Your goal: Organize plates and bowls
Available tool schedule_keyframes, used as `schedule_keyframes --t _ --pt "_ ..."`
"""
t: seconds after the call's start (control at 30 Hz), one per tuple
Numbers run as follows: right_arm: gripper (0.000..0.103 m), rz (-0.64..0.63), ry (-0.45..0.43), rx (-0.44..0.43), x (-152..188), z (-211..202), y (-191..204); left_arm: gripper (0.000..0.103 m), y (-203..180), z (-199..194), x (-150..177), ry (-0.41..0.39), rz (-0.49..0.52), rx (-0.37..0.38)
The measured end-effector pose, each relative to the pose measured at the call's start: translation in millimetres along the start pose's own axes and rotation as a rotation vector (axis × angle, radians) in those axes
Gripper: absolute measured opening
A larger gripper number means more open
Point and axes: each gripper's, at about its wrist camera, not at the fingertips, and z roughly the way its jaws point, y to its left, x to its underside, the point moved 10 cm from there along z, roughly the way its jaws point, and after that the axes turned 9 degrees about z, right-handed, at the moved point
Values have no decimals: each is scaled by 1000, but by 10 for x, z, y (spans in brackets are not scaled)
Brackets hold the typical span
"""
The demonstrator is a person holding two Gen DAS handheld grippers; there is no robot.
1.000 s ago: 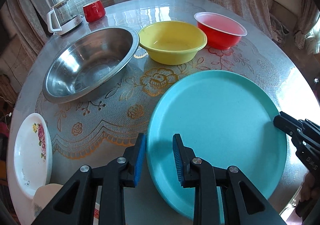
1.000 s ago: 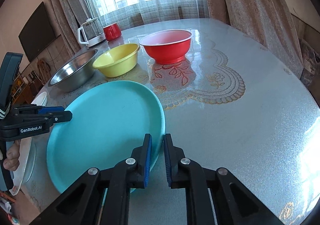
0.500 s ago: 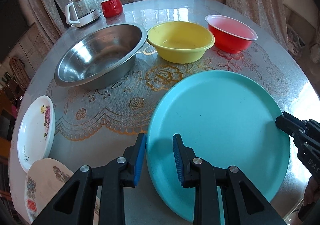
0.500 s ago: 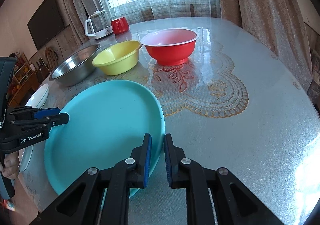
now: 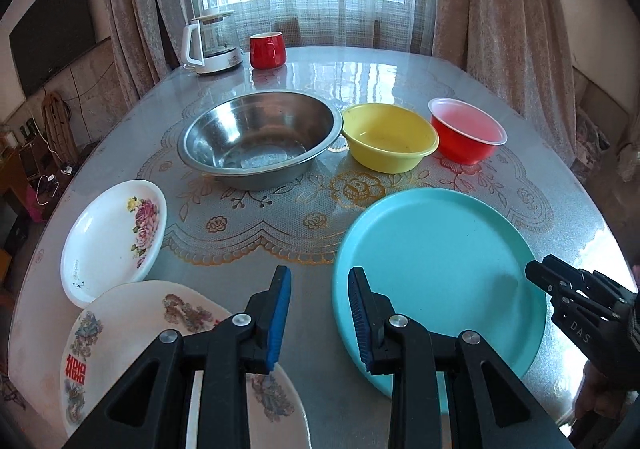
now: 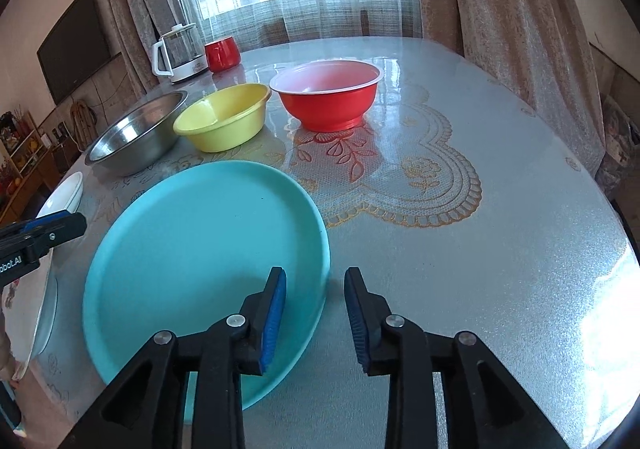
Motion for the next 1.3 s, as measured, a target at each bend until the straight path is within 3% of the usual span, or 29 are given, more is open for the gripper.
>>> schedule_keyframes --t 0.13,0.2,0.33,0.47,0.57,0.67,0.8,1.0,1.17,1.3 --pt "32 -3 -98 68 -112 -222 23 34 328 -337 164 -64 -48 -30" --pt "32 -9 -139 59 -167 -354 111 34 531 -484 267 -86 -88 -44" --pt "37 -56 -129 -114 -125 -534 555 34 973 -735 493 -109 -186 -90" --pt "37 -108 -14 -322 126 -530 1121 34 1407 -913 758 -132 -268 -147" --pt "38 -119 82 -444 341 -476 1505 34 1704 -952 996 -129 -333 -183" --pt "38 -132 154 -526 534 -447 1798 34 1904 -923 1249 -113 -387 -172" --pt "39 -150 223 -571 703 -355 2020 34 1971 -823 1448 -98 -413 -95" --pt "39 -130 274 -607 756 -220 2159 34 1763 -646 1487 -82 -325 -4" --pt "20 -171 298 -606 799 -101 2318 30 1712 -429 1490 -49 -329 18" --pt "18 -196 312 -596 891 10 2409 30 1709 -403 1482 -46 -342 27"
